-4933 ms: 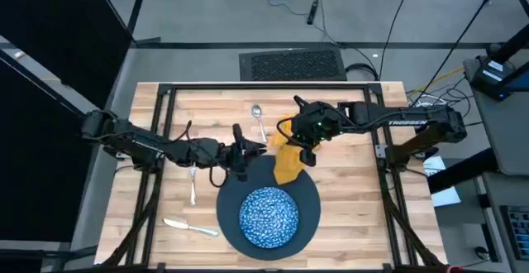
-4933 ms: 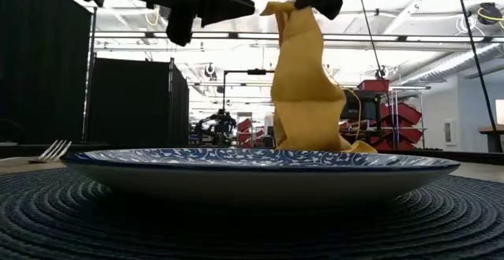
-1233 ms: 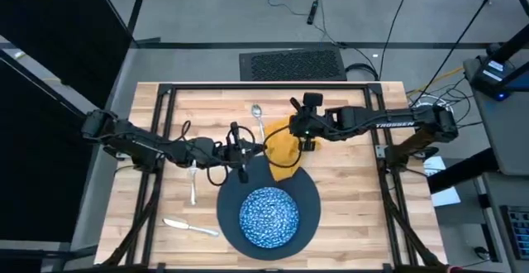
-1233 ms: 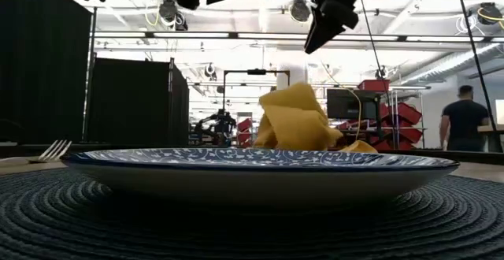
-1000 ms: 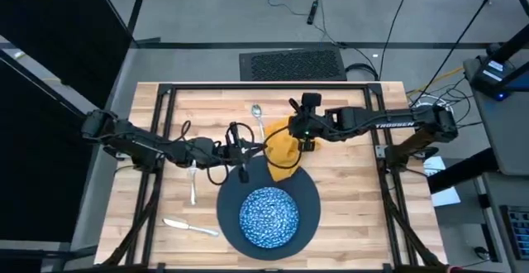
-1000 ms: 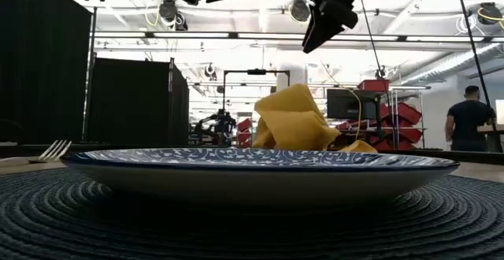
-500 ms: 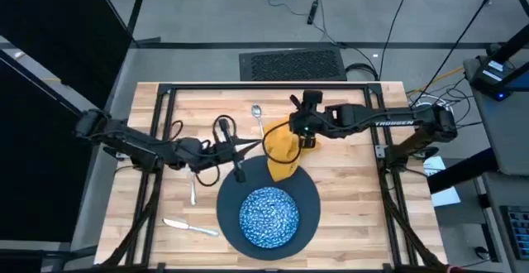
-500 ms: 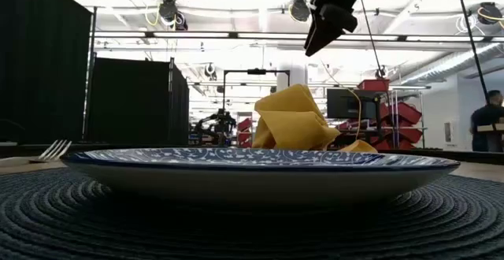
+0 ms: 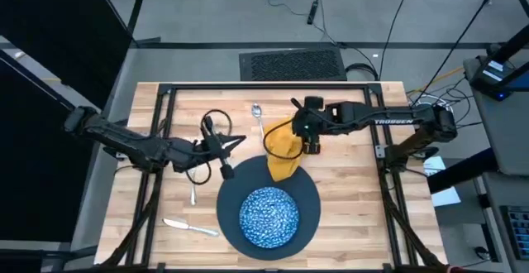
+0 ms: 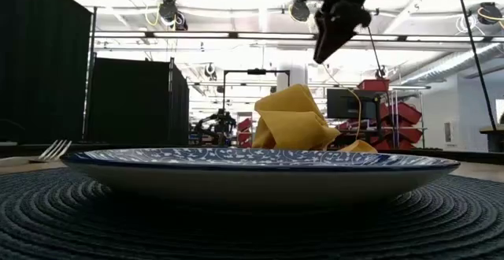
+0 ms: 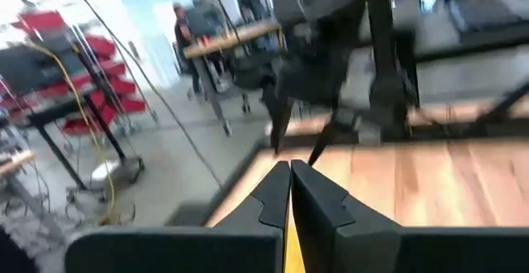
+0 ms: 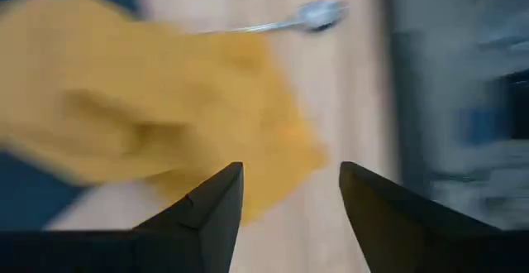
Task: Set table place
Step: Fold the yellow table napkin
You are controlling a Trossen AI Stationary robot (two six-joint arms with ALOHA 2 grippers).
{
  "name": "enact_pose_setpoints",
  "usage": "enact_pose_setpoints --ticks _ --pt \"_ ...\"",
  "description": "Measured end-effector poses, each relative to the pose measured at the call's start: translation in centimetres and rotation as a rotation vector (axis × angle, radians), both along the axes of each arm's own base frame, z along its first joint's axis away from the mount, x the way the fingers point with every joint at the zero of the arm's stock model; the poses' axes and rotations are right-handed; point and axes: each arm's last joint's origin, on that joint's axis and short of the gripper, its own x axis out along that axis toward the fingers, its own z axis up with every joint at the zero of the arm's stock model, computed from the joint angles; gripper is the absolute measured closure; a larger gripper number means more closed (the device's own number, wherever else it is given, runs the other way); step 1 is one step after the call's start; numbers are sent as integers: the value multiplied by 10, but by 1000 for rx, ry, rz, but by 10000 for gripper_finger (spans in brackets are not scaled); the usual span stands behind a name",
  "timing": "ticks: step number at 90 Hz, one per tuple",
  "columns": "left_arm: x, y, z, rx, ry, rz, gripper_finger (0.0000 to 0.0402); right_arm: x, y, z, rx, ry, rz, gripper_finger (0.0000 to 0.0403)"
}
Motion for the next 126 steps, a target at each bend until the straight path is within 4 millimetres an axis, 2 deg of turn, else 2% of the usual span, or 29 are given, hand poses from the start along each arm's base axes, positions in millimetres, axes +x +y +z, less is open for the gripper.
enact_pose_setpoints --ticks 9,17,32,51,70,86,105,126 --pt "3 0 -9 -18 50 5 401 4 2 -6 156 -7 8 211" --pt "11 1 -19 -48 77 -2 401 8 10 -10 195 1 56 211" --pt "28 5 -41 -337 73 -85 401 10 16 -11 126 12 67 211" --pt "46 13 -67 -635 51 -10 401 2 8 -11 17 74 -9 211" --pt "56 8 -89 -721 105 -17 399 -4 -6 -12 -7 135 -36 211" --pt "67 7 -102 -737 77 -11 349 -8 -13 -13 -7 168 -48 211" --pt "74 10 -111 -948 -22 56 269 -10 -14 -14 -6 196 -45 211" --pt "73 15 -115 -995 -14 116 250 -14 -14 -15 2 233 -54 211"
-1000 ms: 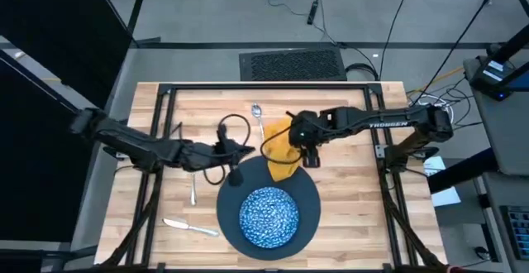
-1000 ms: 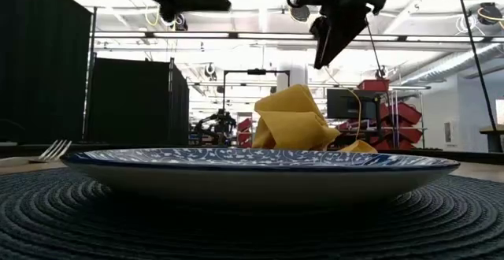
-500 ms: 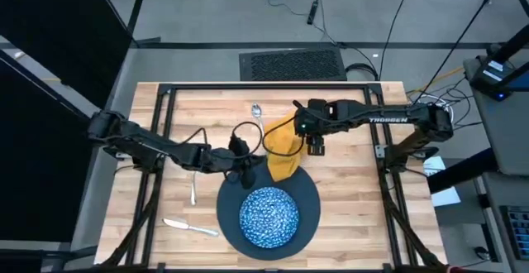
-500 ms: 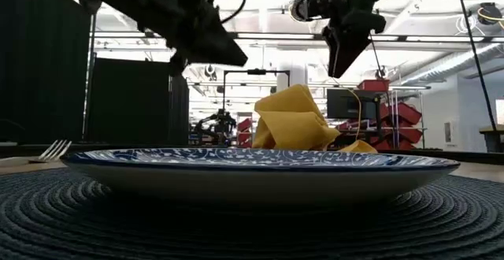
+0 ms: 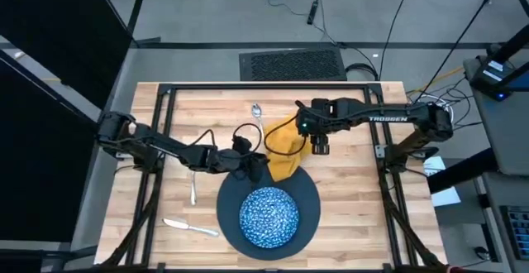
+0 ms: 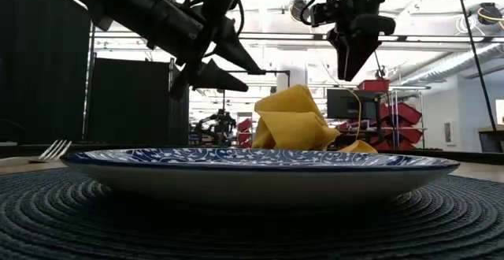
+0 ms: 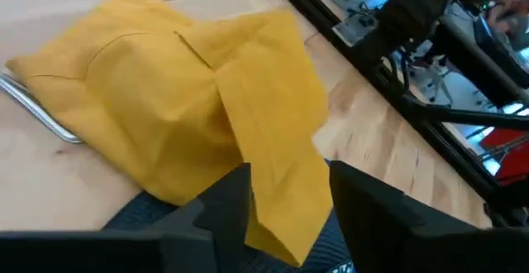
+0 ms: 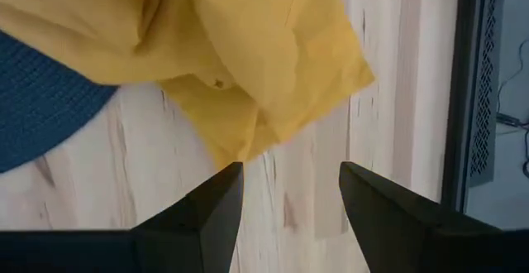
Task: Set table place
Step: Fold the yellow table napkin
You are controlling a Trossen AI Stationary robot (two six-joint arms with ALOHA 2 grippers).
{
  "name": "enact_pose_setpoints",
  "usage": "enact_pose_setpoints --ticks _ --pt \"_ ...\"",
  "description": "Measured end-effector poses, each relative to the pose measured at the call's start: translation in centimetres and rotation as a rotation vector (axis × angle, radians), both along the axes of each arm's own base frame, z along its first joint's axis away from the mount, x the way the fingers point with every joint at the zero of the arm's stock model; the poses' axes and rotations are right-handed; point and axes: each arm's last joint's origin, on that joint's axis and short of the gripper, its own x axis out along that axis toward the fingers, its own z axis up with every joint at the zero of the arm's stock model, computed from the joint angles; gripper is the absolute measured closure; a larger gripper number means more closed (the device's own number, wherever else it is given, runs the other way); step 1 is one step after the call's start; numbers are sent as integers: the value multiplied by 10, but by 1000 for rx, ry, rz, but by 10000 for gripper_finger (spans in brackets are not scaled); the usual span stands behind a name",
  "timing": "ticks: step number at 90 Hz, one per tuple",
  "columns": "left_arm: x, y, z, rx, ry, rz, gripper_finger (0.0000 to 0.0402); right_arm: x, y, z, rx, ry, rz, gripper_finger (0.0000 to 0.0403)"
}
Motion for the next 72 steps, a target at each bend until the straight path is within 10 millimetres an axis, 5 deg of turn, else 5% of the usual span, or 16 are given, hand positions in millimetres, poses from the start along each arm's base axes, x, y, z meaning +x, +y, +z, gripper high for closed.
enact_pose_setpoints --ticks 31,72 --pt "8 0 -23 -30 47 -6 250 -1 0 0 3 5 -7 211" --pt "13 1 -26 -17 11 -21 250 0 0 0 6 -5 -10 211"
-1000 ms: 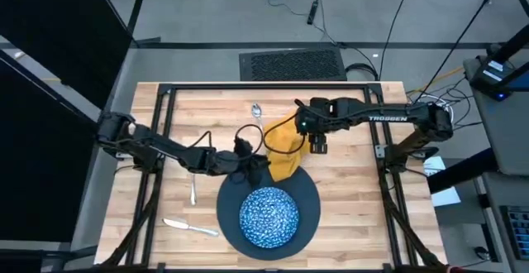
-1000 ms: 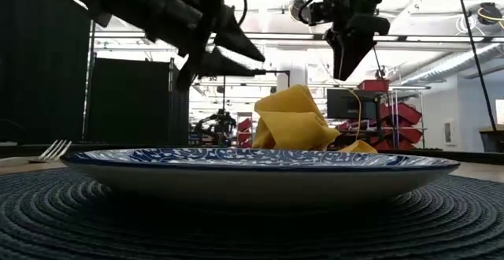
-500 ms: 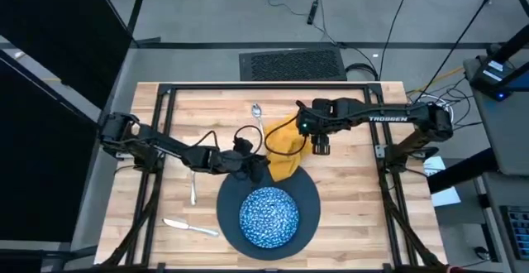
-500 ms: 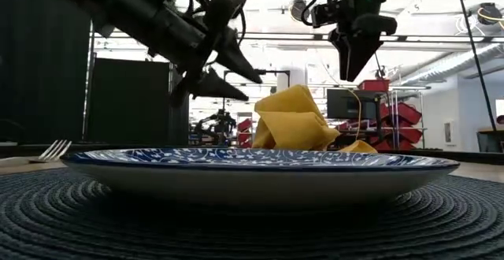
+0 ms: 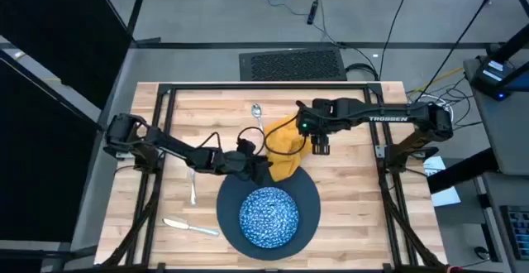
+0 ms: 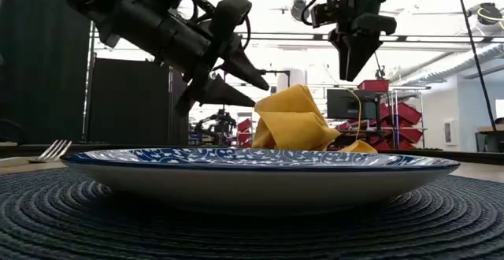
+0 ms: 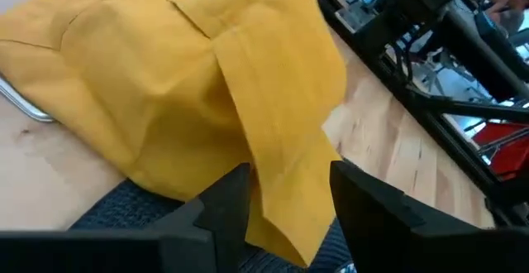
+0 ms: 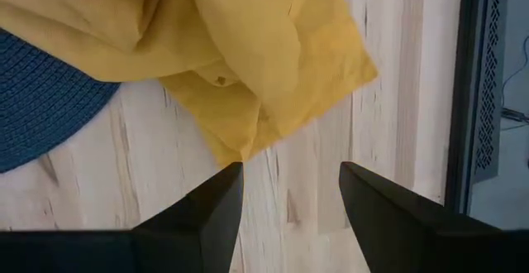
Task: Set table place
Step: Fold the yellow table napkin
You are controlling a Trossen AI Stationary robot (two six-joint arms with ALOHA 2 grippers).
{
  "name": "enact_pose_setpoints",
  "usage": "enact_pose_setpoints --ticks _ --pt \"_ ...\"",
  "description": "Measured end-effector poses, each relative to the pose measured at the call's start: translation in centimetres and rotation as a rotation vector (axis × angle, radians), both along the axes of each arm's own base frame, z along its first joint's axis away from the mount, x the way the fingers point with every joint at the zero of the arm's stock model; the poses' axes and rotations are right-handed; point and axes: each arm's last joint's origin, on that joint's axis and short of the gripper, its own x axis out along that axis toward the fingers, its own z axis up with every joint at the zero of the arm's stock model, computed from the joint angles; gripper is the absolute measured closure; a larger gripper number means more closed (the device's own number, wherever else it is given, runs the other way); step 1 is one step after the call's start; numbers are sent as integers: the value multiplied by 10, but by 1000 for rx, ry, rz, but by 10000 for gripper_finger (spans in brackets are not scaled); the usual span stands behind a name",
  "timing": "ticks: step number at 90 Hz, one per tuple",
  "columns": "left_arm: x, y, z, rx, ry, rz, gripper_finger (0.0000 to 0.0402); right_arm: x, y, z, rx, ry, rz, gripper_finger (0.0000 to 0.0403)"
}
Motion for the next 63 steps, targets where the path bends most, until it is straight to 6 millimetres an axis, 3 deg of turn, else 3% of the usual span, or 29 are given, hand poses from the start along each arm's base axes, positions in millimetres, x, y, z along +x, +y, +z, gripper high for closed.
enact_pose_setpoints --ticks 24,31,38,44,63 --pt "12 -2 -5 16 -5 -45 259 0 0 0 1 -4 -8 211" --pt "15 -3 -3 26 -9 -77 290 0 0 0 2 -5 -11 211" --pt "18 -5 3 65 -20 -97 348 0 0 0 2 -5 -12 211" --pt "20 -5 12 112 -36 -120 387 0 0 0 1 -4 -12 211" --pt "23 -5 68 294 -173 -177 400 -1 0 0 1 7 -19 211"
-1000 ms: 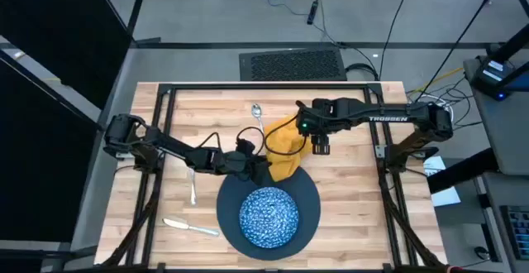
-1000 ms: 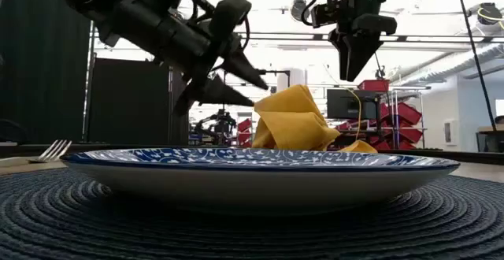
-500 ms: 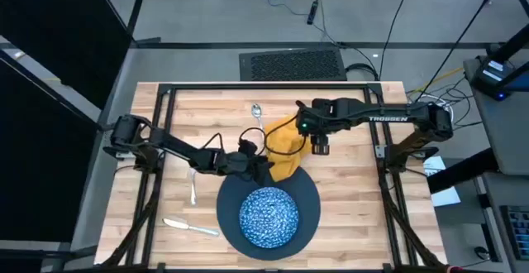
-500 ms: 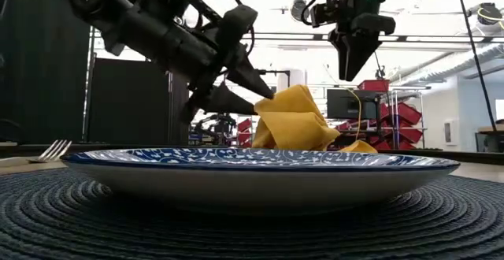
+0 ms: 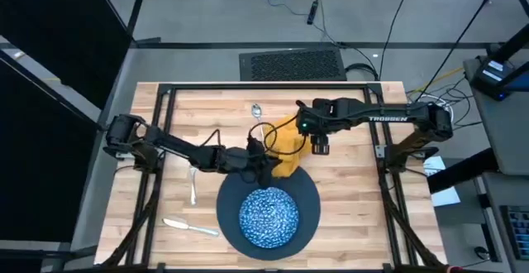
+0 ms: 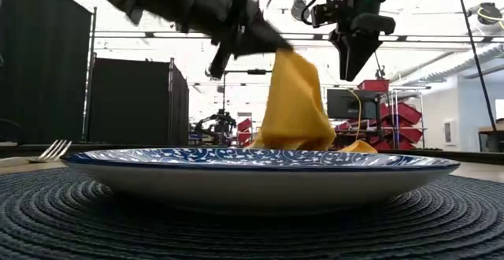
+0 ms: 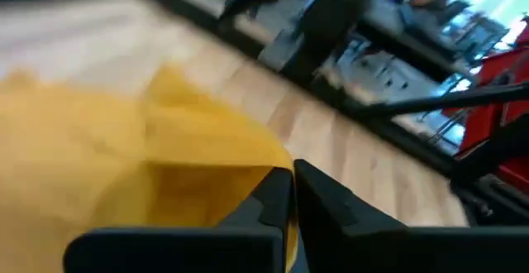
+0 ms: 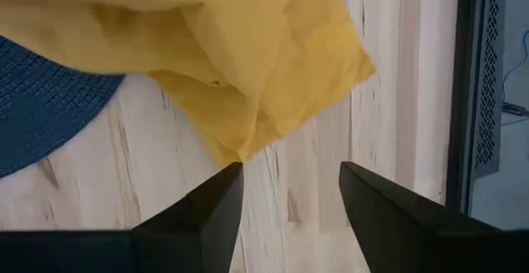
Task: Set table place
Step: Fold the yellow table napkin
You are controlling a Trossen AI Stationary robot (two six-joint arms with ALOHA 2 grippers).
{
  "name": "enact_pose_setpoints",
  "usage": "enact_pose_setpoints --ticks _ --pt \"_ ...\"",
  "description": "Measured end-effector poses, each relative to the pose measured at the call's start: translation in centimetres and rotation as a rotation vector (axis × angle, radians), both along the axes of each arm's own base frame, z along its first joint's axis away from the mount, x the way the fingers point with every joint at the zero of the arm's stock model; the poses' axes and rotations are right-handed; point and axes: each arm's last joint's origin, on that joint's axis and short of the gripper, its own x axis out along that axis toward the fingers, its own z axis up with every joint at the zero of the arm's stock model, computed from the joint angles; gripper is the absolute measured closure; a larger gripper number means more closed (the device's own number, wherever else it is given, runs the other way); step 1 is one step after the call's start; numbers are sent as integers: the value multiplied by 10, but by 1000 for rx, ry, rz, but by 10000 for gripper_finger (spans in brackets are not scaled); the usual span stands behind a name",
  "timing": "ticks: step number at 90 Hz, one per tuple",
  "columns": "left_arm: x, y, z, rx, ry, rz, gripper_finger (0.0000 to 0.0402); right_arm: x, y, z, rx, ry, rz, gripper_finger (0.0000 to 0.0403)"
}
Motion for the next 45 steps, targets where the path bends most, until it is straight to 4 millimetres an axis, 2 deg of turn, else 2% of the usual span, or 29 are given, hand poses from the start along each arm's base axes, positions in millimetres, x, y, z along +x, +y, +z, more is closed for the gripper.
enact_pose_setpoints --ticks 13,22,35,45 --pt "-15 8 44 110 -102 -4 401 -7 2 10 -4 -37 -3 211" --pt "-36 18 75 155 -149 63 401 -16 7 25 -7 -123 -19 211" --pt "-64 31 105 174 -190 227 401 -31 29 40 60 -403 95 211" --pt "-75 38 114 175 -195 261 401 -42 44 28 131 -650 208 211"
